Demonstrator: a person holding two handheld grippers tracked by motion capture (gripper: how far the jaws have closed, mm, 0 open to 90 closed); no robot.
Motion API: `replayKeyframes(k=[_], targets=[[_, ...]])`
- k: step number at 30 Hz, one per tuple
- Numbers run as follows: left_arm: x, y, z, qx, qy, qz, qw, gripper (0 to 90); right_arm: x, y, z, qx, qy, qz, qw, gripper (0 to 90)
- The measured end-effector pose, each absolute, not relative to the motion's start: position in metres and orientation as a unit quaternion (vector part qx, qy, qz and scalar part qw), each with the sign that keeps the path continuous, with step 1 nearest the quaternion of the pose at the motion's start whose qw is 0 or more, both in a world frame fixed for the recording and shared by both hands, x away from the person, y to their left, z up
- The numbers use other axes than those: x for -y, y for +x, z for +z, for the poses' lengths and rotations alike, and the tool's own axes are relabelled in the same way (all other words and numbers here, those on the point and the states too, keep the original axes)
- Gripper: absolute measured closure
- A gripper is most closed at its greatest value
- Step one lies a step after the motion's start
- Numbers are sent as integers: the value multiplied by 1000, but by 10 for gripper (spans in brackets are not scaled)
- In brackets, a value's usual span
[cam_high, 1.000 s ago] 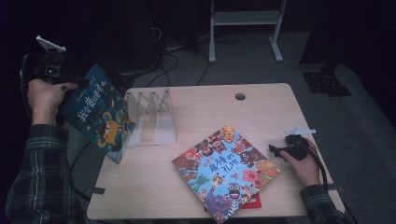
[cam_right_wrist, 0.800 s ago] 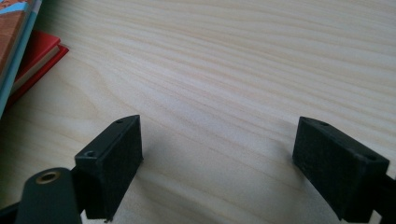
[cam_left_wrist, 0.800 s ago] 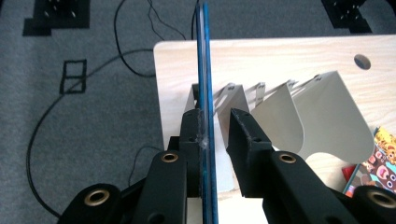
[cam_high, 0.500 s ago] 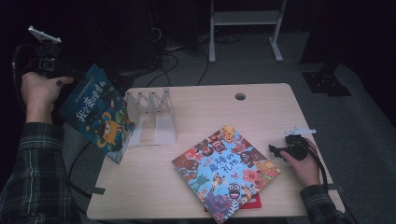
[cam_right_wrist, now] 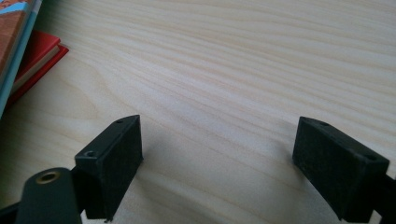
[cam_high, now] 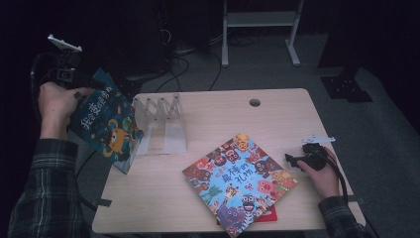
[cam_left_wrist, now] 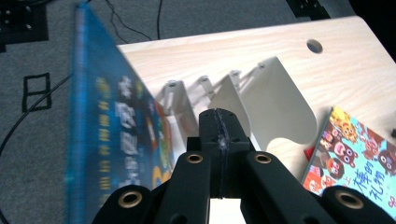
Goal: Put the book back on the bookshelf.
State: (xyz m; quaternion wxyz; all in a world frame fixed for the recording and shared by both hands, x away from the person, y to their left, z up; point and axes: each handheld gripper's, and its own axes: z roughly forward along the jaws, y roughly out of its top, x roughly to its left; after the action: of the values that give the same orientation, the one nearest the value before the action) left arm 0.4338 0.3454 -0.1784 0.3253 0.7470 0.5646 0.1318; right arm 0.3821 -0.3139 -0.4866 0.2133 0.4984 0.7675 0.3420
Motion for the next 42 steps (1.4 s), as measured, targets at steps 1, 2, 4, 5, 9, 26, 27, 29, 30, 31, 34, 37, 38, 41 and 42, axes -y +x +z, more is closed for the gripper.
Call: replayKeyframes(k=[1,2,4,5,9,26,27,29,30,31,34,37,38,41,42], targets=[[-342,433,-179,-561,749,131,327,900,314,382,-487,-767,498,342,213,150],[-339,432,-180,-558,752,130,326,900,314,382,-487,-768,498,342,213,149],[-332,430,-181,-551,758,130,323,900,314,382,-487,-768,498,342,213,149],[-328,429,-183,-548,763,126,320,900,314,382,-487,-767,498,342,213,149],[-318,426,-187,-539,773,119,313,900,314,382,-487,-767,498,342,213,149],[-279,412,-234,-491,813,79,302,898,314,382,-487,-768,498,342,214,149],[-277,411,-238,-488,815,77,302,898,314,382,-487,-768,498,342,213,149],[-272,409,-245,-484,818,74,302,897,314,382,-487,-768,498,342,214,150],[-270,408,-248,-482,820,72,302,896,314,382,-487,-768,498,342,214,150],[-267,406,-251,-478,821,72,302,895,314,382,-487,-768,498,342,214,150],[-260,402,-262,-469,828,71,299,883,314,382,-487,-767,499,342,213,150],[-254,400,-273,-464,833,65,294,883,314,382,-487,-767,499,342,213,150],[-252,399,-277,-463,834,62,294,883,314,382,-487,-767,499,342,213,150],[-248,396,-286,-460,836,59,293,883,314,382,-487,-767,499,342,213,150],[-247,395,-290,-459,836,56,295,882,314,382,-487,-767,499,342,213,150]])
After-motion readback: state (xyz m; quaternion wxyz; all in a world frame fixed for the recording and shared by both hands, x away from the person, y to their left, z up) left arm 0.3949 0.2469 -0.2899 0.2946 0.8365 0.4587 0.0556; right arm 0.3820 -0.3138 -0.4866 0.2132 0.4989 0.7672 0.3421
